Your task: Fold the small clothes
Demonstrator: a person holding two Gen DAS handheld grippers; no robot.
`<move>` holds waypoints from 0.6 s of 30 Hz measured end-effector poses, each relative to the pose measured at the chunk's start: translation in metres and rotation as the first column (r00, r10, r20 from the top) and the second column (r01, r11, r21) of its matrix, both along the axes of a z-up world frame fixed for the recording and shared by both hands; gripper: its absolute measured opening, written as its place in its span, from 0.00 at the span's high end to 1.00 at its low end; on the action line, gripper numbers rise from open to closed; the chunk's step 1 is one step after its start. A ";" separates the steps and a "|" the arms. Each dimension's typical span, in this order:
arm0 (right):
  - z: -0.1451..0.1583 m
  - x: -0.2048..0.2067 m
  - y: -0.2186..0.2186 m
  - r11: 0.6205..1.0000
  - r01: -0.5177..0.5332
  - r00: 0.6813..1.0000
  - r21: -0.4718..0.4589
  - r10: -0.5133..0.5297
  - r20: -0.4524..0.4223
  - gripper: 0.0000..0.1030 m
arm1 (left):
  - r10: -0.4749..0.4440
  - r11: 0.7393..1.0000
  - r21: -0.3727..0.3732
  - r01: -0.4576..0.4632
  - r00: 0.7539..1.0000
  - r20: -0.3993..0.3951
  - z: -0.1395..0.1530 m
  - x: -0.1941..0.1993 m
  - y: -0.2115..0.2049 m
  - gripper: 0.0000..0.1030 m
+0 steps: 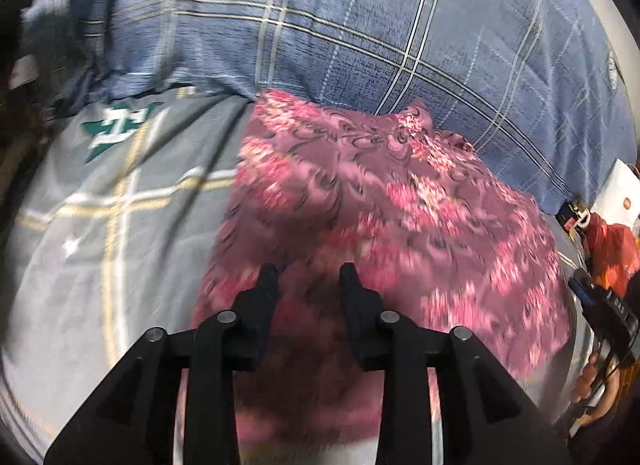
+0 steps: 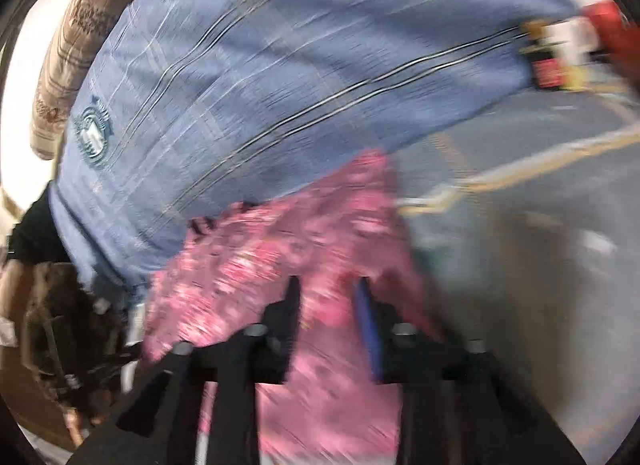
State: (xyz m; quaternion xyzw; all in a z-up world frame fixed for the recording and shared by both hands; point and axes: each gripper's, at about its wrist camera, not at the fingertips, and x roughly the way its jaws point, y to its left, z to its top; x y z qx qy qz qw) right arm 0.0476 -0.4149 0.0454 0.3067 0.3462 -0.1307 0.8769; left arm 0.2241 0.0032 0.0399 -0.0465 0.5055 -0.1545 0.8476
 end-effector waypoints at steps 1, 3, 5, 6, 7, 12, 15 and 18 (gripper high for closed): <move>-0.001 -0.016 -0.001 0.999 0.028 1.000 -0.017 -0.028 -0.008 0.57 | 0.000 1.000 0.003 0.000 1.000 0.004 -0.002 -0.009 0.002 0.61; -0.011 -0.041 -0.008 0.998 0.058 0.998 -0.010 -0.058 -0.040 0.57 | 0.000 1.000 0.024 0.000 1.000 -0.016 -0.012 -0.022 0.001 0.58; -0.022 -0.042 -0.002 0.998 0.056 0.994 0.001 -0.056 -0.092 0.57 | 0.010 1.000 0.028 -0.008 0.998 -0.066 -0.033 -0.021 -0.016 0.58; -0.023 -0.044 0.004 0.999 0.047 0.996 -0.021 -0.049 -0.078 0.60 | 0.013 0.999 0.034 -0.012 0.999 -0.042 -0.034 -0.026 -0.021 0.58; -0.021 -0.040 0.012 0.998 0.026 0.998 -0.051 -0.029 -0.060 0.69 | 0.011 0.999 0.052 -0.009 1.000 -0.029 -0.033 -0.028 -0.024 0.58; 0.009 -0.057 0.011 0.995 0.009 0.997 -0.097 -0.002 0.077 0.96 | 0.005 0.997 0.079 -0.001 0.998 -0.055 -0.033 -0.029 -0.028 0.54; 0.002 -0.068 -0.009 0.996 0.056 0.997 -0.062 -0.053 0.057 0.97 | 0.003 0.998 0.067 0.000 0.999 -0.054 -0.037 -0.027 -0.028 0.53; -0.027 -0.058 -0.013 0.999 0.028 0.997 -0.043 -0.031 -0.066 0.96 | -0.001 0.997 0.074 0.005 0.999 -0.049 -0.035 -0.031 -0.026 0.51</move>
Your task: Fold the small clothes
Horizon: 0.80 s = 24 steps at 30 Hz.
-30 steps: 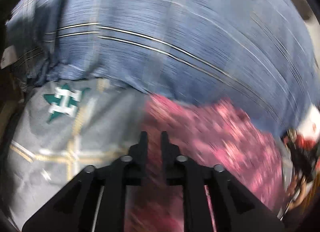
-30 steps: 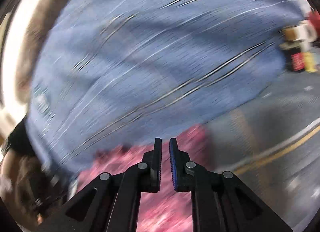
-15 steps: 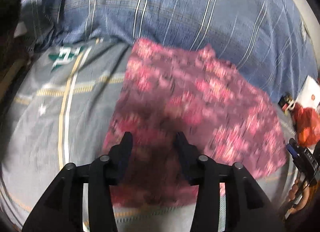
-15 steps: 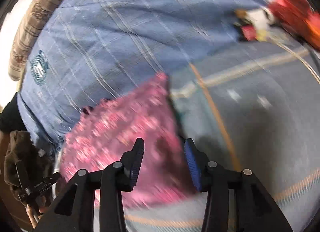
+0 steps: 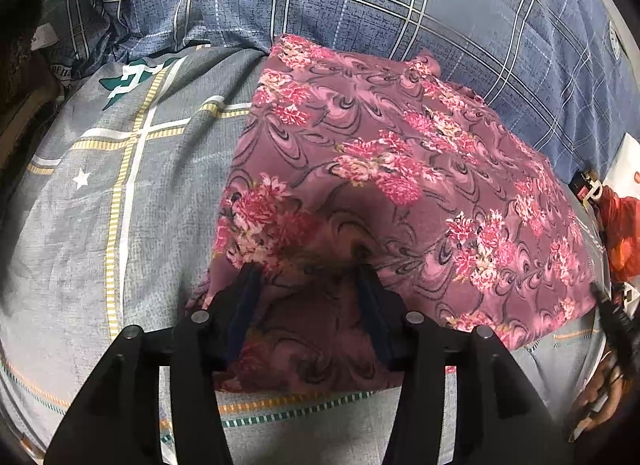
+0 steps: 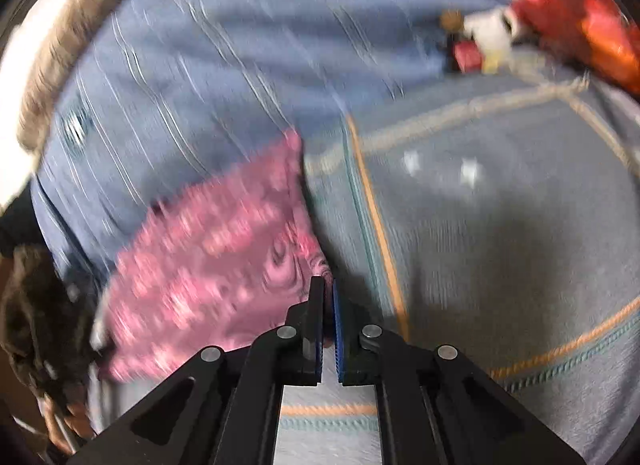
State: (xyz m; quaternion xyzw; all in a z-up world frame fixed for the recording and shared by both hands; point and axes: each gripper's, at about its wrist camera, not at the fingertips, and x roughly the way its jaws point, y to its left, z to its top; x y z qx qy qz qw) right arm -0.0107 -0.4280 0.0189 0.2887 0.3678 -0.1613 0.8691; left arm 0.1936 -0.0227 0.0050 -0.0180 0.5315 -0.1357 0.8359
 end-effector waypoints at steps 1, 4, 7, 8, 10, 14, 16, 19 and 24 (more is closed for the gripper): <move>-0.002 0.001 0.004 1.000 -0.003 1.000 -0.013 0.003 -0.012 0.96 | -0.003 1.000 0.008 0.003 1.000 -0.002 0.001 -0.002 0.000 0.50; 0.019 -0.004 0.013 0.996 0.061 0.998 -0.067 -0.059 0.035 0.88 | -0.021 1.000 0.008 0.021 1.000 0.008 0.014 -0.013 -0.003 0.50; 0.048 0.009 0.019 0.998 0.028 0.987 -0.061 -0.018 0.158 0.85 | -0.031 0.999 -0.029 0.033 0.997 0.071 0.035 -0.018 -0.011 0.48; 0.052 0.017 0.024 0.997 0.012 0.986 -0.075 0.001 0.167 0.84 | -0.024 0.999 -0.020 0.026 0.996 0.089 0.040 -0.017 -0.015 0.44; 0.056 0.036 0.034 0.995 -0.026 0.984 -0.100 0.043 0.170 0.84 | -0.006 1.000 0.002 0.006 0.994 0.112 0.041 -0.011 -0.024 0.39; 0.035 0.067 0.048 0.993 -0.048 0.989 -0.106 0.062 0.131 0.84 | 0.036 0.998 0.055 -0.038 0.999 0.034 0.011 0.011 -0.034 0.39; 0.005 0.084 0.047 0.992 -0.054 0.999 -0.118 0.054 -0.006 0.85 | 0.043 0.998 0.051 -0.045 0.998 0.055 0.001 0.010 -0.034 0.36; 0.005 0.075 0.051 0.991 -0.035 0.999 -0.126 0.039 0.028 0.83 | 0.022 0.996 0.089 -0.029 0.996 0.086 0.001 0.006 -0.040 0.35; 0.020 0.067 0.054 0.990 -0.026 0.995 -0.136 0.039 0.090 0.73 | 0.010 0.997 0.070 -0.015 0.997 0.082 -0.002 0.008 -0.037 0.34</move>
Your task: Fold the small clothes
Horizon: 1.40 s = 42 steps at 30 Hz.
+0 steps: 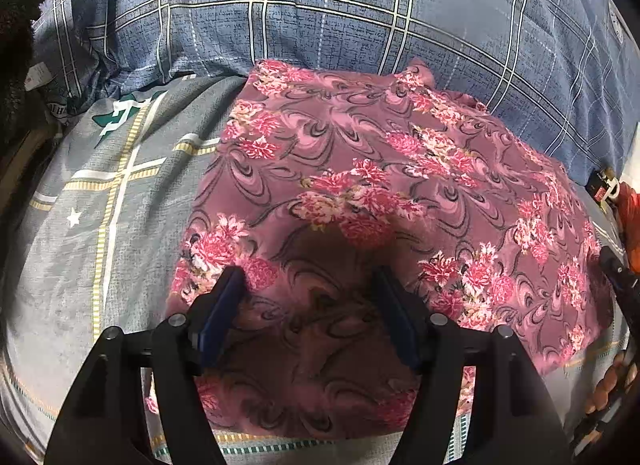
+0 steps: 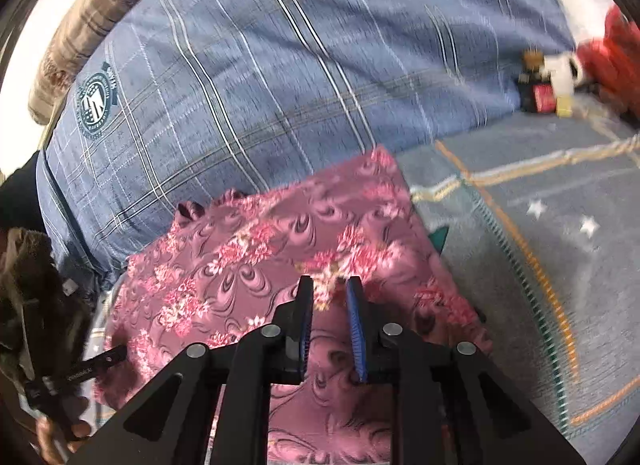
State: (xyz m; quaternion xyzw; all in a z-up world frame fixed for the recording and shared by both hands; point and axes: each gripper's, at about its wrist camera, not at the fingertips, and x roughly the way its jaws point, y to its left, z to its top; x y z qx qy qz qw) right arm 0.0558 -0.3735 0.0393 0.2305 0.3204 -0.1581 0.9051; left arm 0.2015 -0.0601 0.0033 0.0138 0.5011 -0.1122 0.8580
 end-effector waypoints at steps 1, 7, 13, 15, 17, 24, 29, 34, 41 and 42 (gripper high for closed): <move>-0.005 0.002 0.000 1.000 -0.003 1.000 -0.015 0.003 -0.020 0.67 | -0.001 1.000 0.003 0.001 1.000 0.004 0.000 0.000 -0.001 0.34; -0.004 0.003 0.003 1.000 0.003 0.999 0.012 -0.002 -0.051 0.65 | -0.008 1.000 0.003 0.008 1.000 -0.001 0.003 -0.002 0.000 0.34; 0.001 0.004 0.006 0.999 0.021 0.998 -0.026 -0.023 -0.066 0.65 | 0.008 0.999 -0.033 -0.008 1.000 -0.005 0.016 -0.013 0.013 0.34; -0.001 0.006 0.001 1.000 0.025 0.998 0.001 -0.024 -0.063 0.66 | 0.026 0.998 -0.060 -0.025 1.000 0.006 0.025 -0.011 0.025 0.34; 0.005 0.009 -0.001 0.999 0.040 0.998 -0.002 -0.040 -0.040 0.64 | 0.048 0.995 -0.088 -0.047 0.999 0.004 0.035 -0.002 0.036 0.34; 0.022 0.056 -0.012 1.000 0.021 1.000 -0.010 -0.021 0.021 0.64 | 0.087 0.989 -0.113 -0.090 0.996 -0.029 0.047 0.047 0.031 0.34; -0.021 0.099 -0.009 0.999 -0.044 0.989 0.002 0.044 -0.143 0.64 | 0.114 0.993 -0.021 -0.116 0.990 -0.086 0.005 0.079 0.003 0.34; 0.002 0.098 0.006 0.988 -0.086 0.992 -0.130 0.072 -0.106 0.66 | 0.096 0.995 -0.018 -0.097 0.994 -0.058 0.010 0.085 -0.004 0.31; -0.024 0.080 -0.043 0.996 0.090 0.986 0.001 -0.089 -0.142 0.63 | 0.070 0.997 -0.016 -0.071 0.996 -0.059 -0.004 0.084 -0.012 0.25; -0.020 0.075 -0.043 0.995 0.094 0.989 -0.022 -0.096 -0.113 0.62 | 0.067 0.998 0.013 -0.066 0.998 -0.022 -0.003 0.082 -0.014 0.20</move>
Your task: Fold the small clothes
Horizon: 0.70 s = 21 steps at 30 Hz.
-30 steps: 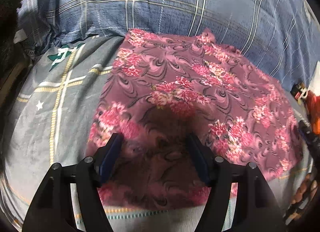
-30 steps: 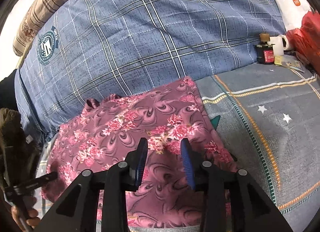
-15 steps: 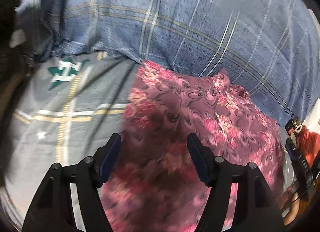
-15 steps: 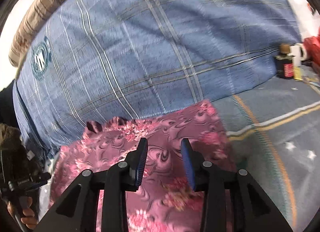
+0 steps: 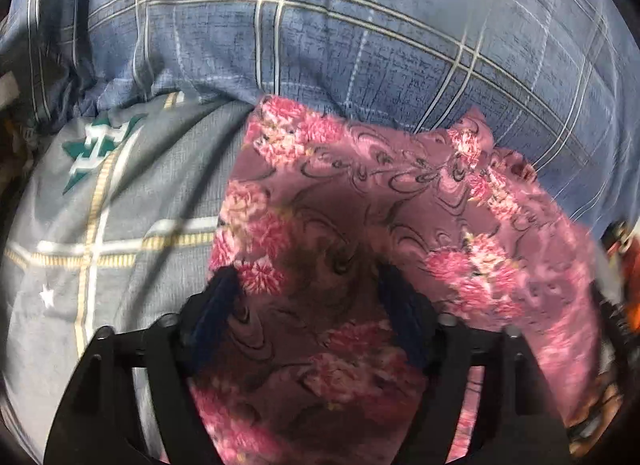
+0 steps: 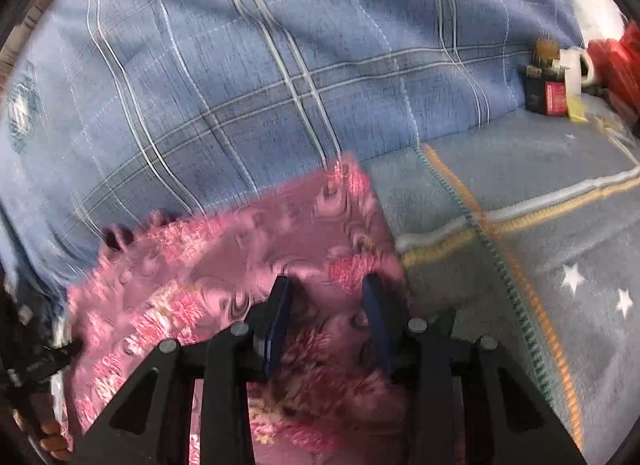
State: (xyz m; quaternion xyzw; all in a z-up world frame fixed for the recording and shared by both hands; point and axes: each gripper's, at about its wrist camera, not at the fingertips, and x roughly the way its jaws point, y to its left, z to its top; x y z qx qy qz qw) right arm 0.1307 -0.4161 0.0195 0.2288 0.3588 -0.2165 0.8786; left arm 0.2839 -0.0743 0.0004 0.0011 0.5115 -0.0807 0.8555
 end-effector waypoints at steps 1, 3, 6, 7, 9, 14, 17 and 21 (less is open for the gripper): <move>0.001 -0.001 0.000 1.000 0.008 0.999 -0.007 -0.008 -0.032 0.62 | -0.010 1.000 0.014 0.010 1.000 0.000 0.001 -0.001 -0.001 0.20; 0.007 -0.007 0.007 1.000 0.004 1.000 -0.006 -0.004 -0.024 0.60 | -0.004 1.000 -0.028 0.003 1.000 -0.028 0.004 -0.002 0.005 0.20; 0.015 -0.012 0.030 0.998 -0.053 0.998 -0.037 0.052 -0.029 0.57 | -0.023 0.997 -0.071 0.018 0.997 -0.075 0.009 -0.010 0.019 0.21; 0.015 -0.013 0.042 0.996 -0.070 0.997 -0.059 0.067 -0.048 0.56 | -0.031 0.998 -0.055 0.027 0.996 -0.087 0.010 -0.016 0.025 0.21; 0.017 -0.018 0.061 0.989 -0.078 0.996 -0.124 0.072 -0.058 0.55 | -0.049 0.997 -0.067 0.041 0.993 -0.110 0.009 -0.030 0.040 0.20; 0.028 -0.031 0.125 0.968 -0.224 0.973 -0.111 0.229 0.027 0.55 | -0.084 0.991 -0.116 0.065 0.983 -0.166 0.004 -0.062 0.083 0.20; 0.024 -0.026 0.185 0.904 -0.407 0.913 -0.133 0.408 -0.020 0.55 | -0.066 0.998 -0.019 0.064 0.986 -0.154 0.002 -0.076 0.105 0.21; 0.012 -0.020 0.262 0.802 -0.572 0.820 -0.172 0.565 -0.093 0.54 | -0.050 0.996 -0.075 0.038 0.985 -0.168 0.008 -0.088 0.135 0.21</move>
